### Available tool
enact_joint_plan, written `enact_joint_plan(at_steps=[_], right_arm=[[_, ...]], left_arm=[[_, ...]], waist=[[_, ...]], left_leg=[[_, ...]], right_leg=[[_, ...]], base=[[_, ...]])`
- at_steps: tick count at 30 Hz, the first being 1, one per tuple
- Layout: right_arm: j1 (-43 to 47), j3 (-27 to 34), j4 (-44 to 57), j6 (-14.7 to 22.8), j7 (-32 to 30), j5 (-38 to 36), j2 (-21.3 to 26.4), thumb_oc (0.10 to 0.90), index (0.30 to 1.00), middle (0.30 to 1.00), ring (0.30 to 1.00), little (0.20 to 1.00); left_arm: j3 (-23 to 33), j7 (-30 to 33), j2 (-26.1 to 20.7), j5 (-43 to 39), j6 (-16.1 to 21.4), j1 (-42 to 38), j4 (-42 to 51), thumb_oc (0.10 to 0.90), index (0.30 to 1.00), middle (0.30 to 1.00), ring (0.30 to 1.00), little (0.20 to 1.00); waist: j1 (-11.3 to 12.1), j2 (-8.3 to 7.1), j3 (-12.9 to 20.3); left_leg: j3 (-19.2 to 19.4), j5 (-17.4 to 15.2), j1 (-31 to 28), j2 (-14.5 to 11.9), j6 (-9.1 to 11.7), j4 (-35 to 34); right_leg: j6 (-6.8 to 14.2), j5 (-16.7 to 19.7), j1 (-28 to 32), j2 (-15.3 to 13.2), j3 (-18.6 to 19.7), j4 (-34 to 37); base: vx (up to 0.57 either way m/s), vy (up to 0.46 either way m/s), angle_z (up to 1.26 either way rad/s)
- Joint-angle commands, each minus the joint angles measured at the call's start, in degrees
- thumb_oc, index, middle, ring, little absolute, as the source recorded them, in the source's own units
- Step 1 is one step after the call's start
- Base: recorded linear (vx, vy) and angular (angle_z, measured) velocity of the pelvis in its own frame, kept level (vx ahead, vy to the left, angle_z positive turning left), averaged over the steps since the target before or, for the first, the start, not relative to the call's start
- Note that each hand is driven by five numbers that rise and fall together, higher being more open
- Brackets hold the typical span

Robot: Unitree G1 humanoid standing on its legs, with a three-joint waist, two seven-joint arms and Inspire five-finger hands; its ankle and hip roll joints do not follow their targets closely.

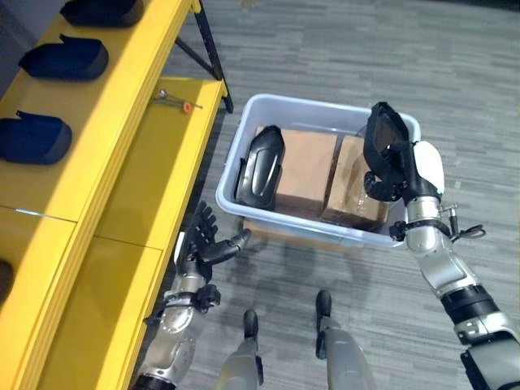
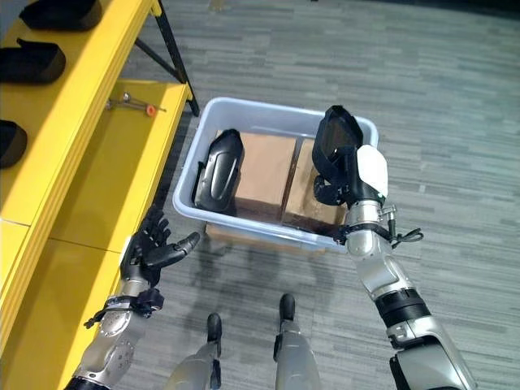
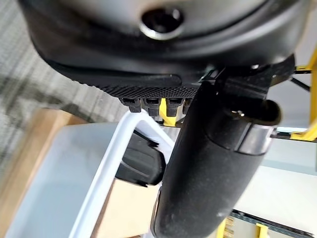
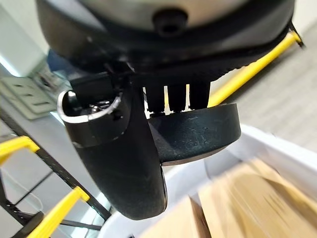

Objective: Move parts from the plastic box to the shelf.

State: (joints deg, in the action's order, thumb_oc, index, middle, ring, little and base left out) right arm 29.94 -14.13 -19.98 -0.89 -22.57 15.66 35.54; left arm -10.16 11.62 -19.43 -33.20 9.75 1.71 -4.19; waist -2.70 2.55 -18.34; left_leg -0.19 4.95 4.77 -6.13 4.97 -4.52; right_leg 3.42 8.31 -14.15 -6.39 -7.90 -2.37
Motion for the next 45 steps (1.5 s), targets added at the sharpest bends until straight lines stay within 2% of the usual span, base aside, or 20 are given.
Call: enact_joint_plan(at_steps=[1, 9, 15, 19, 27, 28, 29, 31, 32, 34, 35, 36, 37, 38, 39, 41, 45], right_arm=[[1.91, 1.69, 7.66, 6.54, -0.97, 3.3, 3.01, 0.4, 0.3, 0.3, 0.3, 0.3], [-1.73, 2.48, 14.64, 8.37, 3.35, 4.92, 4.8, 0.4, 0.3, 0.3, 0.3, 0.3], [-0.92, 1.82, 18.42, 9.77, 5.19, 4.94, 5.83, 0.4, 0.3, 0.3, 0.3, 0.3], [1.05, 0.41, 19.63, 10.29, 5.83, 5.17, 6.78, 0.4, 0.3, 0.3, 0.3, 0.3], [6.32, -2.8, 21.76, 10.96, 6.08, 5.77, 8.32, 0.4, 0.3, 0.3, 0.3, 0.3], [6.73, -3.0, 22.04, 11.09, 5.98, 5.69, 8.22, 0.4, 0.3, 0.3, 0.3, 0.3], [7.64, -3.45, 22.04, 11.24, 5.7, 5.68, 8.23, 0.4, 0.3, 0.3, 0.3, 0.3], [7.67, -3.48, 21.99, 11.27, 5.68, 5.68, 8.23, 0.4, 0.3, 0.3, 0.3, 0.3], [7.55, -3.18, 21.96, 11.25, 5.07, 5.72, 8.37, 0.4, 0.3, 0.3, 0.3, 0.3], [7.34, -2.38, 21.88, 11.1, 3.81, 6.18, 9.04, 0.4, 0.3, 0.3, 0.3, 0.3], [7.06, -2.12, 21.59, 10.85, 3.09, 6.67, 9.3, 0.4, 0.3, 0.3, 0.3, 0.3], [6.53, -1.95, 21.06, 10.3, 2.64, 7.67, 9.9, 0.4, 0.3, 0.3, 0.3, 0.3], [6.6, -1.94, 21.03, 10.3, 2.61, 7.7, 9.91, 0.4, 0.3, 0.3, 0.3, 0.3], [5.19, -1.36, 20.79, 9.12, 1.21, 8.52, 9.7, 0.4, 0.3, 0.3, 0.3, 0.3], [3.99, -0.5, 21.62, 8.77, 0.74, 9.41, 9.5, 0.4, 0.3, 0.3, 0.3, 0.3], [1.94, 0.9, 22.6, 8.33, 0.98, 9.92, 9.25, 0.4, 0.3, 0.3, 0.3, 0.3], [-1.87, 3.49, 23.47, 8.32, 1.49, 9.43, 8.24, 0.4, 0.3, 0.3, 0.3, 0.3]], left_arm=[[-0.06, -2.4, -1.59, 2.86, 3.61, 1.6, 1.25, 0.9, 1.0, 1.0, 1.0, 1.0], [2.22, -3.68, -0.69, 4.52, 2.38, 4.64, -0.4, 0.9, 1.0, 1.0, 1.0, 1.0], [3.08, -3.73, -0.16, 4.88, 2.07, 6.27, -0.43, 0.9, 1.0, 1.0, 1.0, 1.0], [3.48, -3.6, 0.24, 4.78, 2.15, 7.09, -0.53, 0.9, 1.0, 1.0, 1.0, 1.0], [3.55, -3.31, 1.61, 3.64, 1.78, 9.35, 0.34, 0.9, 1.0, 1.0, 1.0, 1.0], [3.51, -3.28, 1.65, 3.65, 1.7, 9.67, 0.51, 0.9, 1.0, 1.0, 1.0, 1.0], [3.11, -3.51, 1.49, 3.54, 1.56, 10.07, 0.81, 0.9, 1.0, 1.0, 1.0, 1.0], [3.12, -3.5, 1.49, 3.54, 1.52, 10.08, 0.86, 0.9, 1.0, 1.0, 1.0, 1.0], [2.51, -3.7, 1.09, 3.61, 1.38, 10.05, 0.94, 0.9, 1.0, 1.0, 1.0, 1.0], [1.73, -3.29, 0.81, 3.25, 1.69, 8.71, 0.57, 0.9, 1.0, 1.0, 1.0, 1.0], [1.37, -3.0, 0.83, 3.06, 1.85, 7.92, 0.21, 0.9, 1.0, 1.0, 1.0, 1.0], [1.26, -2.63, 0.86, 2.56, 2.2, 6.7, -0.14, 0.9, 1.0, 1.0, 1.0, 1.0], [1.26, -2.63, 0.86, 2.54, 2.23, 6.58, -0.19, 0.9, 1.0, 1.0, 1.0, 1.0], [1.33, -2.55, 0.75, 1.7, 2.69, 4.9, -0.39, 0.9, 1.0, 1.0, 1.0, 1.0], [1.29, -2.47, 0.8, 1.72, 2.81, 4.51, -0.4, 0.9, 1.0, 1.0, 1.0, 1.0], [1.75, -2.75, 0.86, 1.59, 2.82, 4.31, -0.31, 0.9, 1.0, 1.0, 1.0, 1.0], [1.06, -3.18, 1.33, 2.47, 2.15, 4.36, -0.58, 0.9, 1.0, 1.0, 1.0, 1.0]], waist=[[1.04, -2.33, 10.2], [1.07, -3.8, 14.23], [1.39, -4.03, 16.0], [1.84, -4.01, 16.44], [4.26, -3.65, 15.38], [4.69, -3.57, 15.06], [6.02, -3.39, 14.36], [5.73, -3.36, 14.38], [7.01, -2.89, 13.61], [7.36, -2.97, 12.16], [6.91, -3.05, 11.47], [5.52, -3.37, 11.07], [5.56, -3.44, 11.07], [3.46, -3.53, 11.0], [3.25, -3.32, 10.84], [3.39, -2.79, 11.42], [3.45, -2.26, 12.92]], left_leg=[[-0.52, -4.2, -4.95, 0.29, 0.09, -0.48], [0.24, -4.36, -7.0, 0.08, -0.3, -0.48], [0.33, -4.68, -9.01, -0.73, -0.52, -0.48], [-0.05, -3.85, -9.56, -1.83, 0.07, -0.14], [-3.29, -0.98, -7.06, -3.87, 1.76, 3.97], [-4.05, -0.41, -6.76, -4.03, 1.92, 3.87], [-6.3, 1.68, -6.0, -4.44, 2.65, 2.79], [-6.62, 1.83, -5.95, -4.46, 2.69, 2.63], [-8.87, 3.25, -4.86, -4.73, 3.41, 1.07], [-9.33, 4.86, -2.0, -4.47, 3.73, 1.15], [-6.08, 4.77, -1.05, -5.14, 3.37, 1.93], [1.03, 4.89, -0.54, -6.92, 2.71, 3.61], [1.07, 5.04, -0.32, -6.8, 2.62, 3.69], [11.7, 4.6, -1.41, -10.27, 2.85, 5.55], [15.19, 3.99, -2.65, -12.06, 3.52, 6.65], [15.54, 2.47, -3.96, -12.57, 4.04, 5.96], [14.44, 1.6, -5.05, -11.57, 3.49, 3.6]], right_leg=[[4.59, 0.89, 0.31, -1.31, 1.16, 1.57], [4.45, 0.87, 2.85, -0.49, 2.43, 2.42], [3.93, -0.73, 4.38, 0.31, 3.15, 1.45], [3.28, -1.81, 5.45, 0.9, 2.97, 1.12], [1.62, -3.11, 8.34, 2.17, 0.37, 2.62], [1.47, -3.19, 8.55, 2.31, -0.17, 2.82], [1.3, -3.42, 8.87, 2.39, -1.71, 3.07], [1.27, -3.45, 8.94, 2.37, -2.03, 3.1], [1.32, -4.2, 9.51, 2.16, -3.99, 3.19], [1.48, -4.4, 9.06, 0.46, -6.91, 2.37], [1.5, -4.8, 8.96, -0.72, -8.37, 1.61], [1.64, -4.81, 8.42, -2.36, -10.71, 0.72], [1.63, -4.65, 8.18, -2.49, -10.65, 0.66], [1.75, -4.8, 7.71, -4.12, -13.63, 0.01], [1.91, -4.93, 8.28, -4.63, -14.65, -0.06], [2.61, -4.59, 9.16, -5.74, -16.35, -0.16], [4.07, -3.55, 11.39, -7.11, -17.34, 0.45]], base=[[0.03, -0.01, 0.0], [0.04, -0.023, -0.1], [0.04, -0.039, -0.05], [0.02, -0.066, -0.06], [-0.01, -0.086, 0.19], [-0.07, -0.083, 0.29], [-0.06, -0.07, 0.36], [-0.04, -0.041, 0.58], [-0.09, -0.047, 0.61], [-0.16, -0.013, 0.49], [-0.19, 0.037, 0.94], [-0.14, 0.027, 1.84], [-0.17, 0.041, 1.76], [-0.11, 0.031, 1.44], [-0.11, 0.072, 0.66], [0.03, 0.09, 1.2], [0.09, 0.137, 0.67]])
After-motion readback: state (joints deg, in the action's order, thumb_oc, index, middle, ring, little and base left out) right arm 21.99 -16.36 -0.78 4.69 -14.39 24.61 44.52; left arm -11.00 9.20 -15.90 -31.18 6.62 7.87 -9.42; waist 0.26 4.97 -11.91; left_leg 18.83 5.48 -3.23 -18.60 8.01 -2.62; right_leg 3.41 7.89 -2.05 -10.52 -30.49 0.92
